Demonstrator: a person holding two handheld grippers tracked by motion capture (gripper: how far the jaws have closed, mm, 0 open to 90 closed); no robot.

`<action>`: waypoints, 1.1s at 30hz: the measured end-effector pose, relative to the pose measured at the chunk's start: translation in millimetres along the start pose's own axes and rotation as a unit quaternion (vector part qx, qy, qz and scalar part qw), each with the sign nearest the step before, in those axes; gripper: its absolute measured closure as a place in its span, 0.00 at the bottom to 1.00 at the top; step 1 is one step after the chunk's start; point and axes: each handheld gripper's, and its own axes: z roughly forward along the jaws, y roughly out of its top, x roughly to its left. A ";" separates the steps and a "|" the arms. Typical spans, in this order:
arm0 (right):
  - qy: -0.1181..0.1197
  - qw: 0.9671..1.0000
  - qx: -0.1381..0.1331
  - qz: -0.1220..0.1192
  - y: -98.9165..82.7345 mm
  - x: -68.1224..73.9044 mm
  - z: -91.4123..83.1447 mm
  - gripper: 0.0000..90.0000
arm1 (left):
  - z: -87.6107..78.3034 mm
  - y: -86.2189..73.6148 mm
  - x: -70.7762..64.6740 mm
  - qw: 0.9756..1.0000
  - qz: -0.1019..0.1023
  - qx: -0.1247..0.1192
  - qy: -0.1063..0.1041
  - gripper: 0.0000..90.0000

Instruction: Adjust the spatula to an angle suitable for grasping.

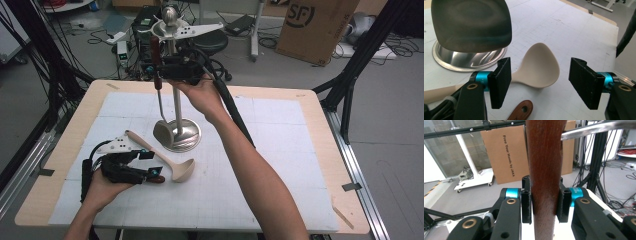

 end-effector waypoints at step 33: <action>-0.038 0.999 -0.014 -0.005 -4.6 1.4 -4.8 0.78 | 0.7 -0.2 -0.8 1.000 0.001 0.000 -0.002 0.39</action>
